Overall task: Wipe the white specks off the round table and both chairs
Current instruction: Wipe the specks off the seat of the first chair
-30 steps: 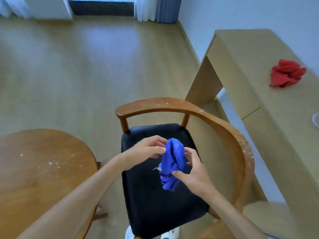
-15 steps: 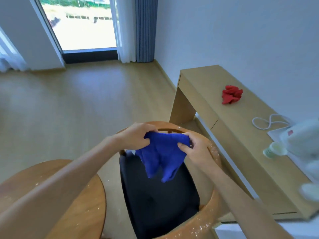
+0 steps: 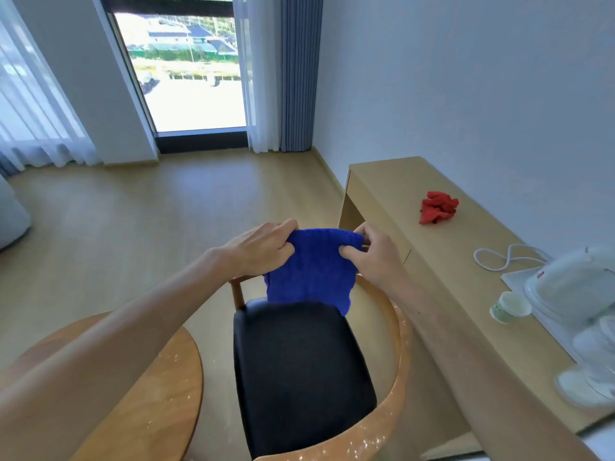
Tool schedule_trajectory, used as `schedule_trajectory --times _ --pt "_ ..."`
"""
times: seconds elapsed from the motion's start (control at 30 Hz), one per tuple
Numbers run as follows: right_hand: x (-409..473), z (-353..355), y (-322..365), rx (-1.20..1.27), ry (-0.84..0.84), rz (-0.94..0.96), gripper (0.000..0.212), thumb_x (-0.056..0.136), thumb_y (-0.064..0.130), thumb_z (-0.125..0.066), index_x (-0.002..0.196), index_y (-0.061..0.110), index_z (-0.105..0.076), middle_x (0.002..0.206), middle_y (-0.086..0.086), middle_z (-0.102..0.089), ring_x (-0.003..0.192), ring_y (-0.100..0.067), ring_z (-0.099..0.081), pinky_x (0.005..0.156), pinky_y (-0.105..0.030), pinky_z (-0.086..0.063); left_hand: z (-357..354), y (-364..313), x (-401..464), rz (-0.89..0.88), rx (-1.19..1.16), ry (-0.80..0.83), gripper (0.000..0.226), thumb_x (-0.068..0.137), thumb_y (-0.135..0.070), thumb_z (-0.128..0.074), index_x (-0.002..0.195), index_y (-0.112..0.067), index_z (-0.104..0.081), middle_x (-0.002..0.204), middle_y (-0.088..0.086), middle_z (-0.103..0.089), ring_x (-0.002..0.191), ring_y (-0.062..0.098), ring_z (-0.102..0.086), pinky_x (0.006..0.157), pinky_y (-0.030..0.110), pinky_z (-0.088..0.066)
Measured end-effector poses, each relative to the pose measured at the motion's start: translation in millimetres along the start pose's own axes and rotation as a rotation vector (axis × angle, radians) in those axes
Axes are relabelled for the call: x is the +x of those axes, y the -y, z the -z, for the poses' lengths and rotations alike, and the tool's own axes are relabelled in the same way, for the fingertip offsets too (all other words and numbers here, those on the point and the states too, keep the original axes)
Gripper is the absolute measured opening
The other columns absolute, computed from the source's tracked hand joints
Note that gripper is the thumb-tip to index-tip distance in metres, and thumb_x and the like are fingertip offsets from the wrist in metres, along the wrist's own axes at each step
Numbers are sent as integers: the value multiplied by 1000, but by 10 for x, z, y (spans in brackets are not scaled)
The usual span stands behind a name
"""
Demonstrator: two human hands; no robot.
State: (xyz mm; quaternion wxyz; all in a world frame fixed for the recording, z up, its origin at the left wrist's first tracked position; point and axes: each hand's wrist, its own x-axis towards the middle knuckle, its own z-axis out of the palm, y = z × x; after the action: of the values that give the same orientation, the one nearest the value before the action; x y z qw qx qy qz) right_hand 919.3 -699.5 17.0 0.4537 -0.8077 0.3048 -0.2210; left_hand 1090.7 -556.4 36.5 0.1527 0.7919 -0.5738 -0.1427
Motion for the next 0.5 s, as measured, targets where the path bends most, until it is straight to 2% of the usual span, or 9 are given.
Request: schedule_trajectory --times 0.1,0.17,0.23,0.3,0.37,0.43,0.5 --pt "-116 130 9 34 13 21 17 87 18 -69 85 11 -53 83 -9 -66 78 -27 -66 65 -39 -56 -63 -237 -103 39 56 -55 27 93 -45 -48 92 -18 -44 80 0 -58 67 19 -56 57 32 -44" --pt "-218 218 -10 9 50 44 17 89 22 -68 87 13 -53 87 -4 -66 79 -20 -65 63 -29 -54 -151 -408 -153 127 133 -137 27 94 -44 -49 89 -17 -45 76 -1 -56 64 17 -53 52 27 -35" --pt "-355 244 -9 -33 106 76 16 92 25 -64 92 15 -51 88 -2 -65 79 -19 -64 64 -29 -53 -263 -598 -145 274 52 -234 19 94 -33 -49 91 -14 -47 76 2 -55 67 20 -52 52 28 -33" --pt "-524 197 0 -6 235 84 23 92 29 -64 104 16 -49 96 -2 -66 86 -18 -65 69 -28 -53 -358 -799 -109 476 -175 -275 11 90 -19 -47 98 -12 -49 87 8 -57 77 26 -53 59 32 -39" --pt "-665 153 13 27 372 106 47 85 34 -72 119 17 -44 108 0 -63 95 -13 -64 75 -22 -52 -383 -992 -115 675 -548 -272 23 87 -10 -43 110 -10 -48 98 13 -58 84 28 -56 64 34 -48" --pt "-727 161 -23 7 403 162 64 77 32 -80 124 17 -38 112 -1 -59 98 -15 -62 81 -28 -54 -339 -1162 -210 747 -1007 -281 23 87 -8 -43 109 -6 -51 98 16 -60 82 28 -61 65 36 -55" --pt "-744 191 -86 -14 367 196 62 78 24 -79 125 15 -38 112 -3 -58 98 -18 -62 84 -36 -55 -259 -1245 -364 721 -1307 -250 16 87 -8 -42 99 -3 -52 92 16 -59 77 29 -62 66 39 -58"
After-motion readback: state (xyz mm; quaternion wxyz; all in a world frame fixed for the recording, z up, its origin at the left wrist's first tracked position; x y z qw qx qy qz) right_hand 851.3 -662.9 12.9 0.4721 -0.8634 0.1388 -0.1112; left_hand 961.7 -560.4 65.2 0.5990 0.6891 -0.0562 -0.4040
